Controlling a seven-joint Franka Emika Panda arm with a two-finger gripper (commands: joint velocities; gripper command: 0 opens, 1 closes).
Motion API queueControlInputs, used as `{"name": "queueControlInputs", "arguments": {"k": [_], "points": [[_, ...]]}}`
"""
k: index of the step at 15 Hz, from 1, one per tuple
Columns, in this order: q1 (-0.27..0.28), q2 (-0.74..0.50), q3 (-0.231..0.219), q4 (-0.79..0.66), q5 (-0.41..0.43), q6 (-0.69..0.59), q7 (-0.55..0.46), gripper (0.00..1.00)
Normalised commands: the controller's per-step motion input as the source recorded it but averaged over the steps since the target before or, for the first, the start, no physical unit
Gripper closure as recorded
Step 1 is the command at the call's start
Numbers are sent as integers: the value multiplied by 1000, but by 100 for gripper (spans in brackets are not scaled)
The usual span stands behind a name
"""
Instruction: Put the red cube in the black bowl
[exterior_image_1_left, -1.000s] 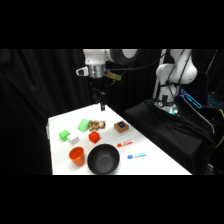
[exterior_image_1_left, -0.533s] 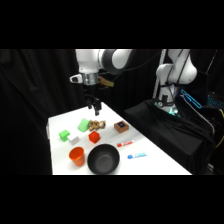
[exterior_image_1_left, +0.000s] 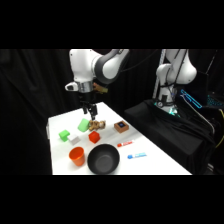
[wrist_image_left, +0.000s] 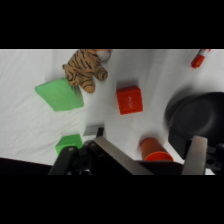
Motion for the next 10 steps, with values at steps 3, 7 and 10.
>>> {"name": "queueControlInputs", "arguments": {"k": [3,7,10], "points": [[-105,294,103,263,45,125,-233,0],[-101,267,92,260,-2,111,-177,0],[-100,253,79,243,-42,115,-131,0]]}}
